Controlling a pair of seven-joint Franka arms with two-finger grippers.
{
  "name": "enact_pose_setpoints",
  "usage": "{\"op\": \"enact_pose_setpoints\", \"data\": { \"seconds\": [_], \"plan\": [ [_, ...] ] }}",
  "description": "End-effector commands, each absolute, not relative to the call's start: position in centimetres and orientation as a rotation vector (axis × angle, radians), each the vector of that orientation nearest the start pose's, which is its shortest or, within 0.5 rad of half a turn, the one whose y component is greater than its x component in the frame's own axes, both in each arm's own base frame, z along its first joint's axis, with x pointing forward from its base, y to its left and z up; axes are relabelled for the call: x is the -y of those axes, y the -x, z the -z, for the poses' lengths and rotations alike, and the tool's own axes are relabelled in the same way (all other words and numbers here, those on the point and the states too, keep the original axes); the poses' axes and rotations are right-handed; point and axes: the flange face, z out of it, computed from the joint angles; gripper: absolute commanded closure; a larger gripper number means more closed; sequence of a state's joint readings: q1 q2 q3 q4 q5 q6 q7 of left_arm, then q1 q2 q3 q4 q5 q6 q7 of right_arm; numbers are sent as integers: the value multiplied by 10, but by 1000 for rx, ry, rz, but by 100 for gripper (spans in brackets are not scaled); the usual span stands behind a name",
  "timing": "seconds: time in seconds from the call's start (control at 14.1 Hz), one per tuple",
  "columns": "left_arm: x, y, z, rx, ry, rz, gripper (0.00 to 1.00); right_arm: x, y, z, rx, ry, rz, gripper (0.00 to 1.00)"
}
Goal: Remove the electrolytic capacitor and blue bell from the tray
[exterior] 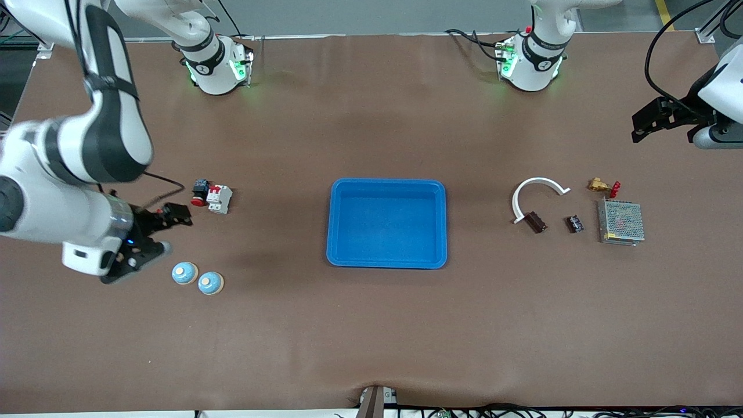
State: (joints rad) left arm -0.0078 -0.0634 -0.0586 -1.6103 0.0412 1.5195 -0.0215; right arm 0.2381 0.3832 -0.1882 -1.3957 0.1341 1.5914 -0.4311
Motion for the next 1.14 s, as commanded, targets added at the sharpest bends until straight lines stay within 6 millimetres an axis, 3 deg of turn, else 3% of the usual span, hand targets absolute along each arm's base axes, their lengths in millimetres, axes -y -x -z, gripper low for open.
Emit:
{"op": "enact_pose_setpoints", "data": {
  "seconds": [0.0,0.21,0.5,0.78,0.92,1.06],
  "plan": [
    [33,-530,-640,-98,3102,-22,0,-32,-620,-514,601,2961,-312,0],
    [33,-530,-641,-95,3102,-19,0,-19,-590,-559,324,3035,-356,0],
    [33,-530,-642,-99,3098,-14,0,13,-542,-607,229,3068,-281,0],
    [32,-531,-643,-92,3098,-7,0,65,-532,-635,90,3105,-211,0],
    [32,-531,-643,-90,3100,-7,0,102,-522,-647,-12,3084,-209,0],
    [34,-531,-644,-72,3106,-5,0,106,-522,-649,-17,3076,-196,0]
  ]
}}
